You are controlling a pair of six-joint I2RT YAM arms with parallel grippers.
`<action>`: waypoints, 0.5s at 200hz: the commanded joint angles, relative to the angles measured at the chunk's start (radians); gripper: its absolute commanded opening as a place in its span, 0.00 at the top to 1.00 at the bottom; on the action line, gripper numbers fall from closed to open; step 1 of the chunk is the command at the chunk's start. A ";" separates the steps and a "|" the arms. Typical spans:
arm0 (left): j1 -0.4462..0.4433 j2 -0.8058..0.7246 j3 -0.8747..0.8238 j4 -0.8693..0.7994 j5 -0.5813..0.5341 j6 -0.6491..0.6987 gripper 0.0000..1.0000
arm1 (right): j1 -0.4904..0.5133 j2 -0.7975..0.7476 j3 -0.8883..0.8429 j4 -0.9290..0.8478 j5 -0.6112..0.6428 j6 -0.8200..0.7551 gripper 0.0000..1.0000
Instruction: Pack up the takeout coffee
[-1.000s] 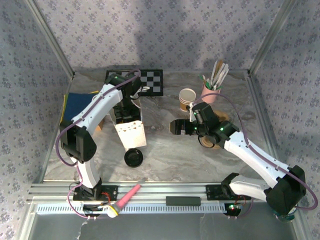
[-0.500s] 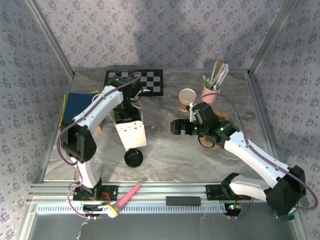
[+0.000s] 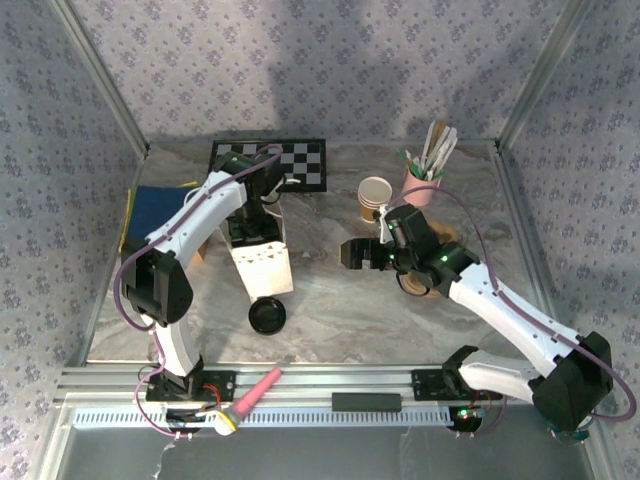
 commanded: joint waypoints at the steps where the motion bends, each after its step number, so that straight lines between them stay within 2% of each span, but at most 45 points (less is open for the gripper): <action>1: 0.008 -0.027 0.001 -0.013 -0.018 0.012 0.51 | -0.003 -0.020 0.001 -0.014 0.001 0.013 0.00; 100: 0.010 -0.024 -0.004 -0.010 -0.022 0.012 0.51 | -0.003 -0.020 -0.001 -0.013 0.002 0.013 0.00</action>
